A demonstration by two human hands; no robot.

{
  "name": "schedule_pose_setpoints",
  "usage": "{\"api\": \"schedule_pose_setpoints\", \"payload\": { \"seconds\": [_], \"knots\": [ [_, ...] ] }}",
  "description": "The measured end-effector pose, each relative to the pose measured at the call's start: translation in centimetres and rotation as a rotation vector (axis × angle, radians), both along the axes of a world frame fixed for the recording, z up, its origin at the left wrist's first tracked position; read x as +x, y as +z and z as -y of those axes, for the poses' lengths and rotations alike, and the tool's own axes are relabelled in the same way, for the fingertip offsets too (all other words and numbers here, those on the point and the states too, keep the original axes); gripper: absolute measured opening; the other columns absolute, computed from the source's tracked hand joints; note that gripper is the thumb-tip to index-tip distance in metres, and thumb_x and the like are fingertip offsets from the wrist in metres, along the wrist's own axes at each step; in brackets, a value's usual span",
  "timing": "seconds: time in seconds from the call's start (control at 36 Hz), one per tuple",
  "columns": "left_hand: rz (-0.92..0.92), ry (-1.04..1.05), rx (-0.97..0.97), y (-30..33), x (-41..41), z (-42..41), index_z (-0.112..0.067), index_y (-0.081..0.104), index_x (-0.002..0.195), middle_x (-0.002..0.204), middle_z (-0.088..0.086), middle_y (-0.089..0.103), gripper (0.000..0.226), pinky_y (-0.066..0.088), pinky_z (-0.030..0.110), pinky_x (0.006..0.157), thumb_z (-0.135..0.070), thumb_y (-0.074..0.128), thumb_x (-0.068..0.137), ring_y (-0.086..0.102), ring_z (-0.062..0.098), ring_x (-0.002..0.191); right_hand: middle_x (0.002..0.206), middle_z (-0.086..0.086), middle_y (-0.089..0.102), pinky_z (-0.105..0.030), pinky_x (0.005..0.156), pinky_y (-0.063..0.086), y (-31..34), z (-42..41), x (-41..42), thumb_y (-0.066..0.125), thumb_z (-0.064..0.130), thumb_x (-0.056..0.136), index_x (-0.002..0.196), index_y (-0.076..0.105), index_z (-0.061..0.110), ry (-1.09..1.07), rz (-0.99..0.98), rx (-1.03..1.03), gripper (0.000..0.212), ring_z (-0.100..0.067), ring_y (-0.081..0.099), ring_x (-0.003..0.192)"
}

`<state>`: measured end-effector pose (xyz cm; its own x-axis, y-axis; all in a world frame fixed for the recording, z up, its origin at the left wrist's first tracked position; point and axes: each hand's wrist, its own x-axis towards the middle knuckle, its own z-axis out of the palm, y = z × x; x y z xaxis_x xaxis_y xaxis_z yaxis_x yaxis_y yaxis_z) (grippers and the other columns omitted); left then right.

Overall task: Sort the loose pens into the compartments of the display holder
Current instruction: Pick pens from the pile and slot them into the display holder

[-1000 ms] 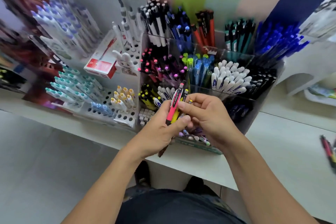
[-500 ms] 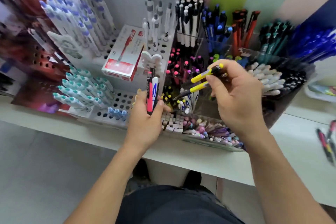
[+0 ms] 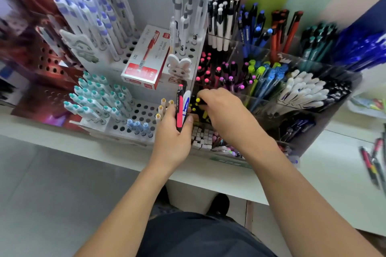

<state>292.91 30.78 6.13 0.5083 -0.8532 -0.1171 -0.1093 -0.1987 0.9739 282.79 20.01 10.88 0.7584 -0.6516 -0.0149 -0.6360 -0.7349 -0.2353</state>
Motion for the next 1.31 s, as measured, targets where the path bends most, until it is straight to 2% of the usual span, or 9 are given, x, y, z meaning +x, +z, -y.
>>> {"api": "schedule_pose_setpoints", "payload": {
  "seconds": [0.11, 0.19, 0.28, 0.36, 0.53, 0.69, 1.03, 1.17, 1.31],
  "knots": [
    [-0.010, 0.017, -0.026, 0.3, 0.0, -0.2, -0.062, 0.053, 0.096, 0.101, 0.000, 0.071, 0.043, 0.049, 0.026, 0.071, -0.020, 0.054, 0.103, 0.061, 0.013, 0.074, 0.091, -0.006, 0.062, -0.042, 0.072, 0.046, 0.9, -0.1, -1.3, 0.059, 0.002, 0.099, 0.109, 0.062, 0.008, -0.009, 0.198, -0.079, 0.012, -0.024, 0.048, 0.086],
    [-0.064, 0.049, -0.025, 0.3, -0.5, -0.2, -0.050, 0.055, 0.103, 0.105, -0.006, 0.073, 0.031, 0.047, 0.026, 0.079, -0.019, 0.054, 0.103, 0.064, 0.016, 0.083, 0.092, -0.009, 0.062, -0.047, 0.073, 0.051, 0.1, -0.3, -1.5, 0.061, 0.000, 0.097, 0.115, 0.063, 0.007, 0.046, 0.128, -0.066, 0.020, -0.028, 0.053, 0.087],
    [-0.197, 0.086, -0.002, 0.6, -0.8, -0.2, -0.040, 0.056, 0.111, 0.109, -0.007, 0.075, 0.023, 0.050, 0.036, 0.062, -0.019, 0.053, 0.104, 0.052, 0.035, 0.062, 0.093, -0.008, 0.055, -0.047, 0.077, 0.052, -0.9, -0.6, -1.6, 0.056, 0.017, 0.103, 0.125, 0.059, 0.011, -0.025, 0.078, 0.045, 0.022, -0.031, 0.057, 0.086],
    [-0.347, 0.093, 0.014, 1.2, -0.6, -0.4, -0.021, 0.056, 0.116, 0.106, -0.008, 0.076, 0.015, 0.036, 0.025, 0.039, -0.013, 0.052, 0.105, 0.039, 0.018, 0.047, 0.092, -0.006, 0.052, -0.043, 0.076, 0.052, -1.3, -0.5, -1.6, 0.056, 0.024, 0.104, 0.124, 0.059, 0.014, -0.134, 0.141, 0.085, 0.023, -0.032, 0.059, 0.082],
    [-0.415, 0.006, 0.008, 1.4, 0.0, -0.8, -0.018, 0.054, 0.125, 0.109, -0.002, 0.075, 0.023, 0.035, 0.022, 0.039, -0.009, 0.052, 0.104, 0.041, 0.010, 0.047, 0.092, -0.009, 0.056, -0.046, 0.078, 0.053, -1.2, -0.7, -1.0, 0.055, 0.029, 0.104, 0.128, 0.056, 0.016, -0.167, 0.014, 0.070, 0.027, -0.037, 0.060, 0.090],
    [-0.340, -0.019, -0.024, 1.2, 0.4, -1.0, -0.042, 0.068, 0.105, 0.106, 0.010, 0.068, 0.036, 0.033, 0.027, 0.041, -0.009, 0.052, 0.104, 0.040, 0.013, 0.050, 0.110, -0.006, 0.068, -0.041, 0.079, 0.053, -1.4, -1.1, -2.7, 0.081, 0.029, 0.086, 0.140, 0.044, 0.021, -0.156, -0.049, 0.055, 0.066, -0.031, 0.063, 0.103],
    [-0.238, 0.043, -0.013, 1.4, -0.5, -0.5, -0.022, 0.062, 0.124, 0.073, 0.011, 0.057, 0.028, 0.039, 0.021, 0.040, -0.008, 0.057, 0.101, 0.051, 0.010, 0.049, 0.100, -0.008, 0.071, -0.040, 0.080, 0.053, -1.9, -1.4, -1.4, 0.067, 0.026, 0.098, 0.124, 0.067, 0.018, -0.222, 0.180, 0.066, 0.028, -0.027, 0.063, 0.096],
    [-0.480, 0.080, -0.071, 2.0, -0.3, -0.9, -0.016, 0.061, 0.118, 0.108, -0.003, 0.074, 0.024, 0.033, 0.020, 0.037, -0.001, 0.055, 0.100, 0.042, 0.008, 0.049, 0.098, -0.004, 0.070, -0.039, 0.077, 0.052, -1.7, -0.9, -0.7, 0.063, 0.029, 0.099, 0.116, 0.067, 0.019, -0.233, 0.047, 0.026, 0.021, -0.027, 0.061, 0.098],
    [-0.733, -0.085, -0.074, 3.0, 0.4, -1.6, -0.008, 0.051, 0.119, 0.077, 0.000, 0.056, 0.020, 0.029, 0.017, 0.034, -0.004, 0.053, 0.100, 0.034, 0.007, 0.045, 0.090, 0.007, 0.074, -0.031, 0.076, 0.052, 0.3, -1.4, -1.8, 0.067, 0.019, 0.094, 0.111, 0.076, 0.019, -0.213, 0.389, 0.114, 0.019, -0.009, 0.064, 0.082]
  ]
}}
